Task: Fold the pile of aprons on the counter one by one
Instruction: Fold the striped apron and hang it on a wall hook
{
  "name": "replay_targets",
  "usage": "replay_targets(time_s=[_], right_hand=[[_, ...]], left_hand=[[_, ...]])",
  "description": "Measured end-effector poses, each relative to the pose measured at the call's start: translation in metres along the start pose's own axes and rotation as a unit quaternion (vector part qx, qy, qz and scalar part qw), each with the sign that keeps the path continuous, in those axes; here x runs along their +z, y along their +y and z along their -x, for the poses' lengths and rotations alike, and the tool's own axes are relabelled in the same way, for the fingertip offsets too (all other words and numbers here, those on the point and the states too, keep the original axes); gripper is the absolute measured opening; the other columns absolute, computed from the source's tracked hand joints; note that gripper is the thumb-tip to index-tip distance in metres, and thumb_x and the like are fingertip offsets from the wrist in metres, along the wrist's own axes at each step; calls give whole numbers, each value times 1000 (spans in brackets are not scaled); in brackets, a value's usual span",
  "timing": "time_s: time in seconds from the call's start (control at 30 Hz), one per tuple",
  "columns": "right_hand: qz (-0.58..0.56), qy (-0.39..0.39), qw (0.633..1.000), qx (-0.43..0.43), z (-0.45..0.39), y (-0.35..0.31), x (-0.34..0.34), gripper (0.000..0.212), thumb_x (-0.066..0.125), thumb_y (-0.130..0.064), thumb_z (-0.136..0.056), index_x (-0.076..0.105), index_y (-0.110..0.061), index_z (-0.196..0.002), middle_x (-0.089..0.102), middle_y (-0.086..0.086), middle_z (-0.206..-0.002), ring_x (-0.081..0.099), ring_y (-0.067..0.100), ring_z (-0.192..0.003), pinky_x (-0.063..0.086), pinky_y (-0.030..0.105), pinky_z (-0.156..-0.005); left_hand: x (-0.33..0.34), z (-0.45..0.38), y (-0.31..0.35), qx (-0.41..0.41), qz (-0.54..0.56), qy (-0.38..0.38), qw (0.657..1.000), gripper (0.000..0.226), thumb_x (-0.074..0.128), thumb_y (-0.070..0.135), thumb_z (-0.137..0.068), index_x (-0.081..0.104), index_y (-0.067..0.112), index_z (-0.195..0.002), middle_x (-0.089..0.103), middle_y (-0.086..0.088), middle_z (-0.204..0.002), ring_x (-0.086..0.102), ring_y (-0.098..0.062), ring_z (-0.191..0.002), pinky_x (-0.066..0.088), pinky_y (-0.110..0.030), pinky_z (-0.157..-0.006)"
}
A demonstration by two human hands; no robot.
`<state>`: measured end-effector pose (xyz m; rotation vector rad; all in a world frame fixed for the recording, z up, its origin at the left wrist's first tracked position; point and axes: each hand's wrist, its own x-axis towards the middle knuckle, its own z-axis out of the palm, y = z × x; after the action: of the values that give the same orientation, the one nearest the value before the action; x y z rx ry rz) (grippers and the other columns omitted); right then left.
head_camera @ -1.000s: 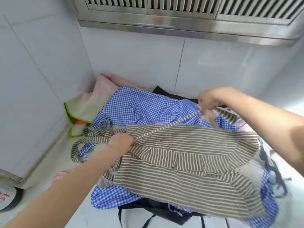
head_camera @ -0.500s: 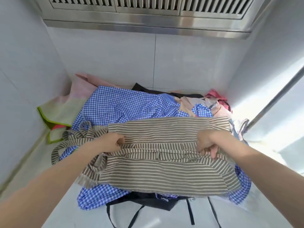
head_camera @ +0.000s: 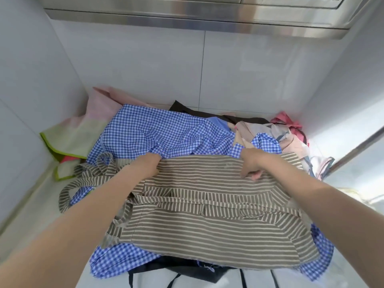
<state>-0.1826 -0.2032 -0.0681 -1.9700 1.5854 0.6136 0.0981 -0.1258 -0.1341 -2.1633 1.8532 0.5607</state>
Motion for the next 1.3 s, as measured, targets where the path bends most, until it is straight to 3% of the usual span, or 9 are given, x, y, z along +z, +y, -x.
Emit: replay_targets(time_s=[0.1, 0.2, 0.3, 0.47, 0.6, 0.73, 0.8, 0.93, 1.3], right_hand=[[-15, -30, 999, 28, 7, 0, -17, 48, 69, -4, -83, 42, 5, -121, 61, 21, -100, 63, 16, -42, 53, 23, -43], [91, 139, 986, 8, 15, -2, -22, 48, 56, 0, -87, 39, 0, -132, 58, 13, -94, 68, 25, -72, 55, 34, -61], [186, 242, 952, -21, 33, -4, -12, 48, 51, -8, -91, 39, -7, -138, 46, 14, -137, 58, 31, -110, 46, 35, -85], [126, 70, 990, -2, 66, 9, 14, 16, 60, -14, -90, 52, -4, -99, 53, 8, -88, 65, 15, -50, 50, 22, -45], [109, -48, 993, -19, 81, 17, 43, 21, 68, -10, -82, 48, -6, -78, 53, 4, -64, 56, 14, -37, 52, 29, -41], [139, -107, 984, -9, 92, 12, 87, 37, 65, -8, -86, 49, 0, -118, 50, 15, -119, 64, 19, -48, 48, 23, -41], [201, -84, 976, -19, 91, 10, 107, 43, 61, -6, -88, 49, 3, -128, 50, 19, -131, 68, 26, -73, 44, 16, -39], [337, 1, 940, -45, 81, 6, 142, 37, 51, -8, -93, 51, -6, -130, 52, 11, -134, 53, 28, -122, 46, 35, -93], [369, -21, 929, 0, 88, 4, 159, 39, 56, -17, -92, 52, -11, -130, 55, 2, -131, 54, 24, -120, 47, 34, -94]], left_hand=[[-15, 4, -4, -21, -13, 40, 999, 26, 56, 18, -92, 55, 9, -116, 59, -9, -117, 57, -26, -105, 48, -37, -88], [-28, 16, -5, -35, 2, 154, 987, 27, 51, 21, -95, 48, 7, -119, 58, -14, -114, 57, -32, -103, 49, -41, -83], [-24, 36, 0, -52, 13, 205, 977, 32, 48, 21, -97, 43, 4, -124, 56, -16, -114, 57, -32, -102, 45, -37, -76], [24, 87, -4, 18, 68, 242, 968, 19, 53, 18, -94, 46, 6, -107, 51, -12, -110, 58, -31, -85, 41, -35, -63], [57, 125, -6, 69, -10, 175, 982, 32, 54, 24, -92, 47, 8, -118, 45, -10, -119, 59, -31, -87, 37, -31, -59], [74, 145, -6, 89, -124, 95, 984, 44, 46, 32, -94, 39, 18, -134, 37, -5, -135, 57, -23, -107, 50, -36, -79], [78, 149, -3, 100, -195, 38, 975, 46, 43, 35, -95, 34, 22, -139, 32, -4, -139, 57, -22, -108, 47, -34, -80], [86, 150, 6, 113, -250, -6, 962, 42, 46, 34, -96, 40, 21, -135, 37, -6, -135, 57, -26, -110, 48, -36, -82], [90, 157, 14, 138, -165, -152, 965, 23, 57, 29, -88, 54, 16, -106, 60, 2, -89, 68, -21, -94, 50, -26, -71]])
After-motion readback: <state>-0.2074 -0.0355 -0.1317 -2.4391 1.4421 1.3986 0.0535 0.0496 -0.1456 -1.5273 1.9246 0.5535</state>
